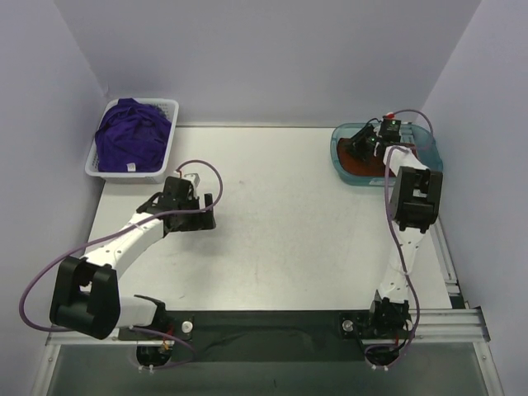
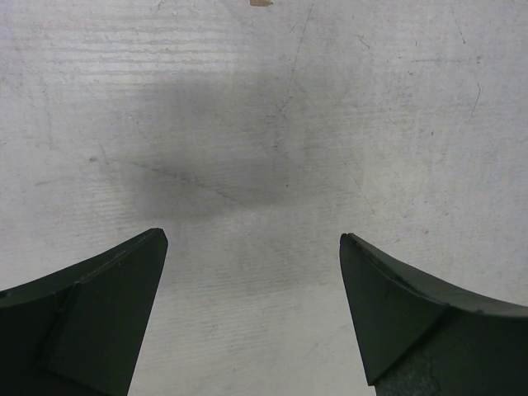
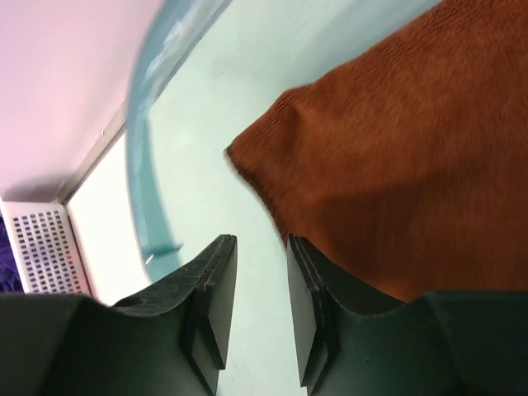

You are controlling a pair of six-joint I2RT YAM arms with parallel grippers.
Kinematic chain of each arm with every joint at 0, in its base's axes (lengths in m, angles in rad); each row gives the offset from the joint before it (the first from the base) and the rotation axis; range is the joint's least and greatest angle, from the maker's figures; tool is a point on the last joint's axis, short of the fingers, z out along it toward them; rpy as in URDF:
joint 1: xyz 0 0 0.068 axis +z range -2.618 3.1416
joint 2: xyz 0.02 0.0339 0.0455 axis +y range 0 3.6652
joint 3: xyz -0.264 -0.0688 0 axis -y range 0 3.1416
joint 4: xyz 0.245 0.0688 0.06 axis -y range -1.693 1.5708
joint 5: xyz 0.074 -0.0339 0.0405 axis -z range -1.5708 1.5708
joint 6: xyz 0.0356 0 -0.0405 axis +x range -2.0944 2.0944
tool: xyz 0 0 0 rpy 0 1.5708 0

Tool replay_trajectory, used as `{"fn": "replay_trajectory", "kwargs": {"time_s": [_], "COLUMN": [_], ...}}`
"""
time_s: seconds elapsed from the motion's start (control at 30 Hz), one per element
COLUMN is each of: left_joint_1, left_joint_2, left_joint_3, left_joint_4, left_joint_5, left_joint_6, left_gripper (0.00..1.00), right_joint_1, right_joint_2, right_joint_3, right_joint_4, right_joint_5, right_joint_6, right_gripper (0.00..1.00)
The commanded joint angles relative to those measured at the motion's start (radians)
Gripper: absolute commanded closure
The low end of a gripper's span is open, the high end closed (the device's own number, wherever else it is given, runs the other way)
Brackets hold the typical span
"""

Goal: Fold and stack the towels
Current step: Neatly place the folded towel into the bin, then grab crumpled towel

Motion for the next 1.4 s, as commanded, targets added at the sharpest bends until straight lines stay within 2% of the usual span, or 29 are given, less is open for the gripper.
{"fn": "replay_trajectory", "kwargs": {"time_s": [0.0, 0.23, 0.3, 0.43, 0.5, 0.53, 0.63, 0.77, 0.93, 1.1, 1.2, 1.37], "left_joint_1": [-0.004, -0.004, -0.003, 0.002, 0.005, 0.007, 0.014, 0.026, 0.117, 0.249, 0.303, 0.388], "left_joint_2": [-0.036, -0.097, -0.111, -0.164, -0.175, -0.183, -0.191, -0.179, -0.071, 0.087, 0.222, 0.433], "left_joint_3": [0.011, 0.005, 0.007, 0.002, 0.011, 0.017, 0.075, 0.195, 0.390, 0.605, 0.724, 0.838], "left_joint_4": [0.037, 0.037, 0.037, 0.048, 0.050, 0.047, 0.016, -0.051, -0.114, -0.118, -0.111, -0.049], "left_joint_5": [0.024, 0.026, 0.021, -0.014, -0.043, -0.065, -0.108, -0.245, -0.371, -0.419, -0.419, -0.474], "left_joint_6": [-0.003, -0.011, -0.014, -0.017, -0.017, -0.017, -0.026, -0.042, -0.054, -0.112, -0.153, -0.196], "left_gripper": [0.03, 0.03, 0.03, 0.03, 0.03, 0.03, 0.03, 0.03, 0.02, 0.03, 0.02, 0.04], "right_joint_1": [-0.008, -0.007, -0.005, -0.004, -0.004, -0.004, 0.001, 0.022, 0.053, 0.122, 0.165, 0.202], "right_joint_2": [-0.188, -0.402, -0.514, -0.732, -0.868, -0.916, -1.099, -1.332, -1.545, -1.703, -1.737, -1.776], "right_joint_3": [-0.036, -0.171, -0.252, -0.372, -0.412, -0.442, -0.485, -0.619, -0.677, -0.789, -0.825, -0.895], "right_joint_4": [-0.057, -0.224, -0.270, -0.382, -0.461, -0.485, -0.574, -0.594, -0.620, -0.625, -0.625, -0.626], "right_joint_5": [0.040, 0.133, 0.185, 0.296, 0.360, 0.382, 0.443, 0.397, 0.315, 0.310, 0.304, 0.284], "right_joint_6": [-0.102, -0.252, -0.295, -0.361, -0.391, -0.396, -0.386, -0.292, -0.298, -0.342, -0.359, -0.367], "right_gripper": [0.68, 0.56, 0.50, 0.28, 0.22, 0.17, 0.12, 0.07, 0.00, 0.00, 0.00, 0.00]}}
